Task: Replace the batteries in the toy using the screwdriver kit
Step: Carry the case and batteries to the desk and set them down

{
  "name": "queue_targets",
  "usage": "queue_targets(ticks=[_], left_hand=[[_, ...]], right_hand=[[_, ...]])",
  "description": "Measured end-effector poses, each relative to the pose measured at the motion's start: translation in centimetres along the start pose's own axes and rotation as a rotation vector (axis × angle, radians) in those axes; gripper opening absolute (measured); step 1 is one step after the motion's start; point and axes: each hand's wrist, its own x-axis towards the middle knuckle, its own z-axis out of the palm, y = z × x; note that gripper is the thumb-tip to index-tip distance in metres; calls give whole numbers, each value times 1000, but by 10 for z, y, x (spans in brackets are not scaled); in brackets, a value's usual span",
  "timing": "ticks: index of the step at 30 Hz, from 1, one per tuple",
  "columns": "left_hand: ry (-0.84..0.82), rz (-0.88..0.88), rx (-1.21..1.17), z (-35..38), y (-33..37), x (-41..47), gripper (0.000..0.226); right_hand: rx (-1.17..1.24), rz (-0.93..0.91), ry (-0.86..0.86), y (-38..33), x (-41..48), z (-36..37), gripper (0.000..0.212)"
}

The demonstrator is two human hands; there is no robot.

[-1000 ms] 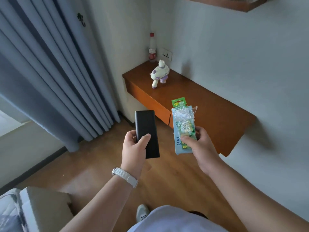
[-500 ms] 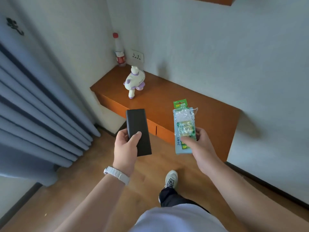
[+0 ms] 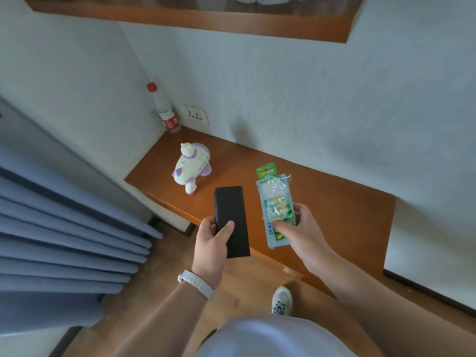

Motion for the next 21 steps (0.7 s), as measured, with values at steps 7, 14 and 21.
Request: queue_targets(ticks=[7,14,21], left_hand=[[-22,-30,141,19,3,38,23],[-120,-63,240,34,-14,78,23],[-236,-79,374,38,-14,117,15]], right_hand=[[14,89,65,22,24,-15,48],[-21,162,191,51,29,-29,46],[-39,221,281,70,48,-19,47]])
